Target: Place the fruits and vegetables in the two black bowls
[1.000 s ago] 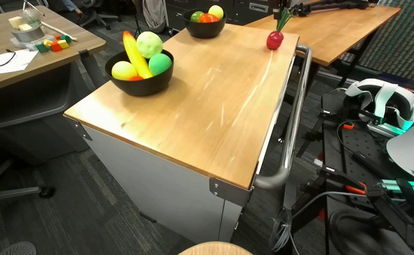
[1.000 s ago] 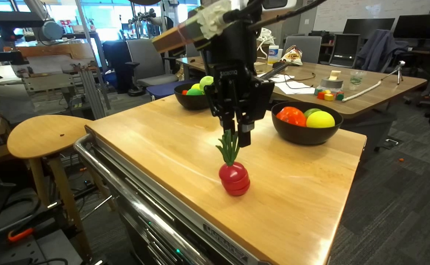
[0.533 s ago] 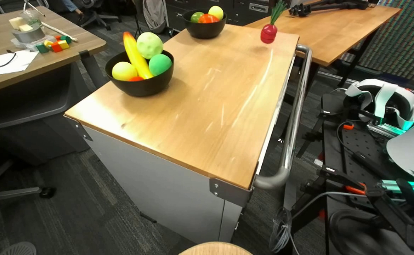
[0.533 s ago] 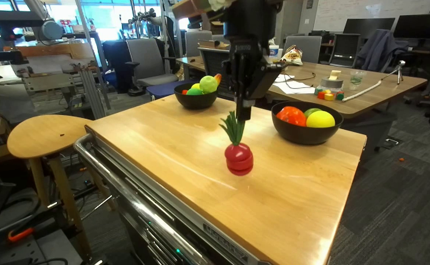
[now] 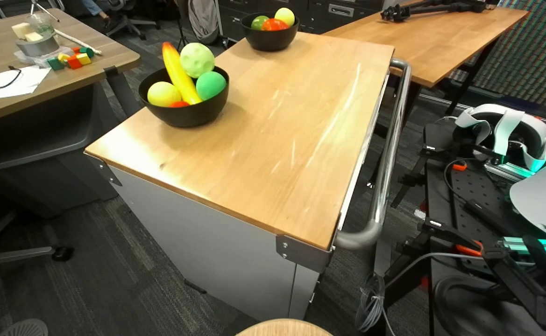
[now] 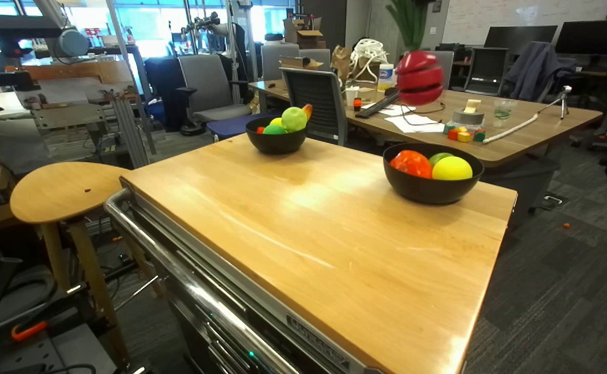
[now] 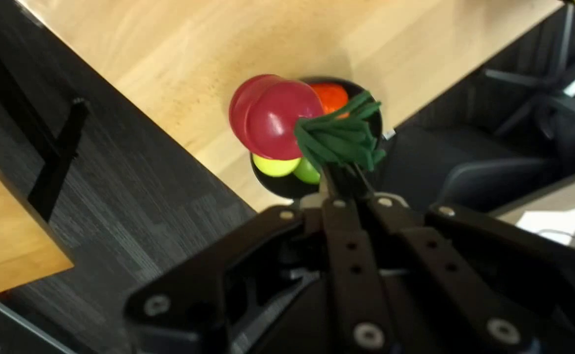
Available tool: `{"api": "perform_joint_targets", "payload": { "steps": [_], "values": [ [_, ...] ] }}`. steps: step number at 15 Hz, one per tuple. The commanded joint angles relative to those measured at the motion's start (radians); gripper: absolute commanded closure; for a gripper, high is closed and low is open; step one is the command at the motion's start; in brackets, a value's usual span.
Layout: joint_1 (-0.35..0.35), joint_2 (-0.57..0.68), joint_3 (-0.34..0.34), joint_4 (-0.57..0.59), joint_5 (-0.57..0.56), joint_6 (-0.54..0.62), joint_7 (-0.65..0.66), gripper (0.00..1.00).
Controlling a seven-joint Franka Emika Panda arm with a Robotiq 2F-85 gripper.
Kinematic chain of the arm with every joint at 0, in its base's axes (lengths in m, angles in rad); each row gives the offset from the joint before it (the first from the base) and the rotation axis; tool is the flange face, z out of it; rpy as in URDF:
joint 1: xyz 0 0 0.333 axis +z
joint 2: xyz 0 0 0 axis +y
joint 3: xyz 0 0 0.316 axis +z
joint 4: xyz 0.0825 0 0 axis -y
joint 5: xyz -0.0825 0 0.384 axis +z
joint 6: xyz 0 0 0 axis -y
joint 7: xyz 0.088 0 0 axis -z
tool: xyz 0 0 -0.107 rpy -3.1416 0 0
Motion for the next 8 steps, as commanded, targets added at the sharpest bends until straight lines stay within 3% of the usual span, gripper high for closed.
{"api": "perform_joint_targets", "payload": {
  "steps": [1, 5, 8],
  "values": [
    [0.019, 0.087, 0.019, 0.091, 0.09, 0.148, 0.124, 0.99],
    [0.056, 0.201, 0.053, 0.126, 0.07, 0.352, 0.241, 0.99],
    [0.076, 0.296, 0.06, 0.189, 0.05, 0.387, 0.333, 0.99]
  ]
}}
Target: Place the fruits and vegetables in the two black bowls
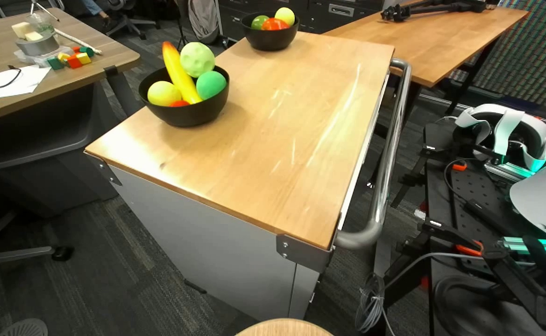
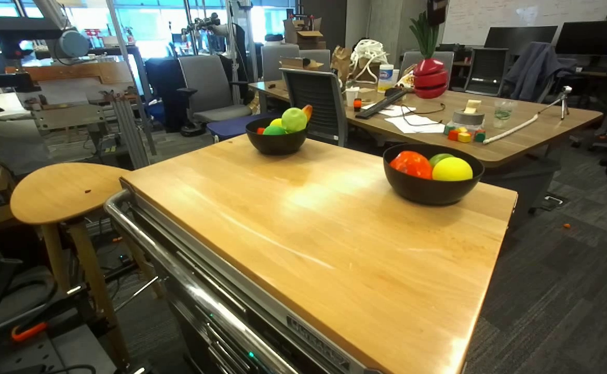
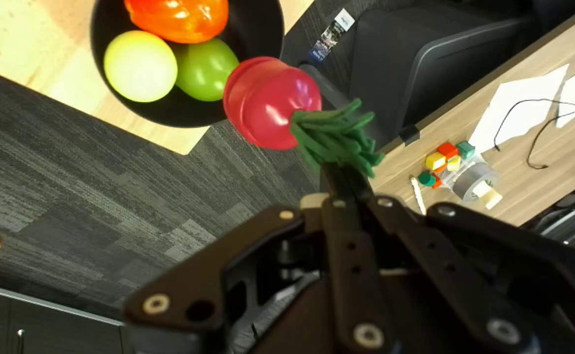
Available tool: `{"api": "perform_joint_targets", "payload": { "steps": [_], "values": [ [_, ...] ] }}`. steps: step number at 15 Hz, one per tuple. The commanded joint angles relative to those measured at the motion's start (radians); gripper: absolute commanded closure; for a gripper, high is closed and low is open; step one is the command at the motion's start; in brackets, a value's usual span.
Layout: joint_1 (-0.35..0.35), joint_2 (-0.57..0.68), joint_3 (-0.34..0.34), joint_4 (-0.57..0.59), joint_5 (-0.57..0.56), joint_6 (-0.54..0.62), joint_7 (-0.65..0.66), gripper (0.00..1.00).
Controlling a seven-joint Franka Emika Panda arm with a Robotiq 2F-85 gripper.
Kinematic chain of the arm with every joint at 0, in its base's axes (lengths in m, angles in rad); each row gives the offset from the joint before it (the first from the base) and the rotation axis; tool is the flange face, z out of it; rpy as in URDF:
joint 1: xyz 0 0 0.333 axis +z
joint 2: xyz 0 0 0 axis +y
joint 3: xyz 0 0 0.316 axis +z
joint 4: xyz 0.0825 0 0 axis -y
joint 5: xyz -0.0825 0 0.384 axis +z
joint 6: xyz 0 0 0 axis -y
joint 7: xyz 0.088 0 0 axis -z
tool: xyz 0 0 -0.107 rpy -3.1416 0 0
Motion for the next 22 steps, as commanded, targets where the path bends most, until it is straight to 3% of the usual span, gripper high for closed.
{"api": "perform_joint_targets", "payload": {
  "steps": [1, 9, 22],
  "values": [
    [0.02, 0.12, 0.003, 0.119, -0.018, 0.029, 0.105, 0.99],
    [0.059, 0.187, -0.007, 0.129, -0.089, 0.042, 0.186, 0.99],
    [0.039, 0.179, -0.046, 0.068, -0.129, 0.061, 0.176, 0.99]
  ]
}}
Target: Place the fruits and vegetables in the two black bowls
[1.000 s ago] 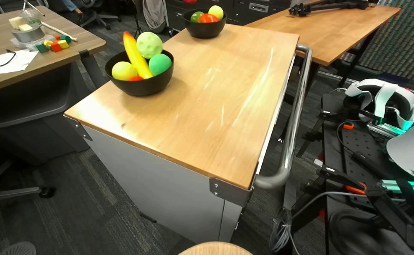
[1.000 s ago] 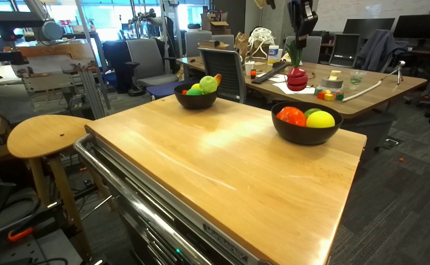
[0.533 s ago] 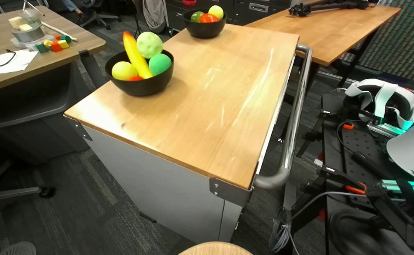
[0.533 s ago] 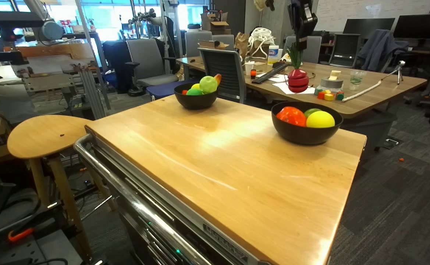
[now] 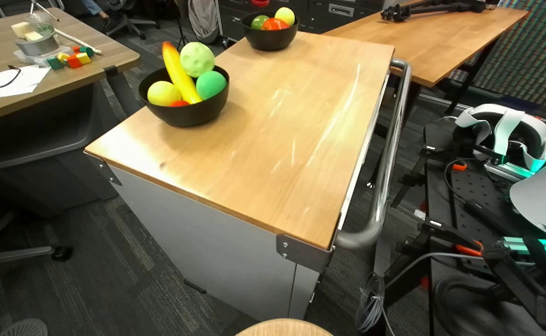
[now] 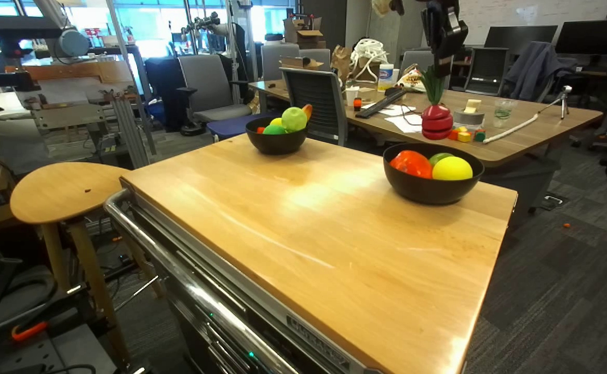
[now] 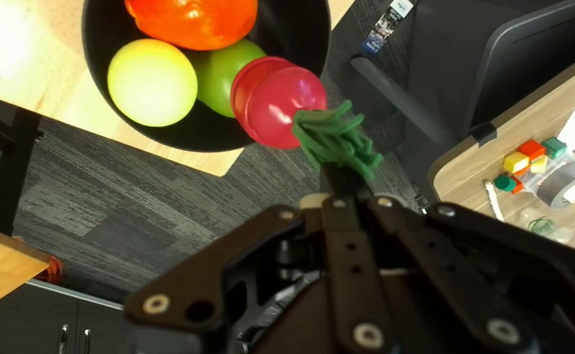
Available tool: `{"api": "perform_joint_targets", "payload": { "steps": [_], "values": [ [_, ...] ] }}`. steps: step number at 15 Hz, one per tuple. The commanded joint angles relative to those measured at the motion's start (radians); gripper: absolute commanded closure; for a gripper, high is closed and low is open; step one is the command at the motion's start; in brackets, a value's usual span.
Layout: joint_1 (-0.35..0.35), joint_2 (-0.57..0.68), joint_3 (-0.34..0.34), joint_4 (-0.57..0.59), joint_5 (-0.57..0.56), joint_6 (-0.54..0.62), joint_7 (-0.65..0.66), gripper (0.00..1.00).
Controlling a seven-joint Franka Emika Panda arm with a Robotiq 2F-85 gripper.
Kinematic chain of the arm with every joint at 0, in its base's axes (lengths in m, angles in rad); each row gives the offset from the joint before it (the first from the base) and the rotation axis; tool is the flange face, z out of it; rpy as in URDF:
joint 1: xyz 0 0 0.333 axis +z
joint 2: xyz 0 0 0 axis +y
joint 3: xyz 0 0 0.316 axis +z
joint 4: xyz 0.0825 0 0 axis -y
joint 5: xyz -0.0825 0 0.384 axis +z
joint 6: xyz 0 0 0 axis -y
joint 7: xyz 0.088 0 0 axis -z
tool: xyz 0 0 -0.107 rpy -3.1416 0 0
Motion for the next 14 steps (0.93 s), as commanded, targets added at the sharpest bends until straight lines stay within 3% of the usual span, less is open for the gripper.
{"api": "perform_joint_targets", "payload": {
  "steps": [1, 2, 4, 7, 12, 13, 14],
  "values": [
    [-0.001, 0.008, -0.014, -0.025, -0.032, 0.026, 0.013, 0.99],
    [-0.003, 0.008, -0.014, -0.035, -0.031, 0.026, 0.008, 0.73],
    [-0.007, 0.0, -0.01, -0.052, -0.027, 0.022, -0.008, 0.67],
    [-0.01, -0.046, -0.003, -0.08, -0.025, -0.001, -0.043, 0.44],
    [-0.023, -0.266, 0.017, -0.192, -0.042, 0.03, -0.298, 0.05],
    [-0.02, -0.144, 0.006, -0.094, -0.039, -0.003, -0.212, 0.23],
    [-0.022, -0.187, 0.007, -0.113, -0.038, -0.003, -0.246, 0.16]
  ]
}}
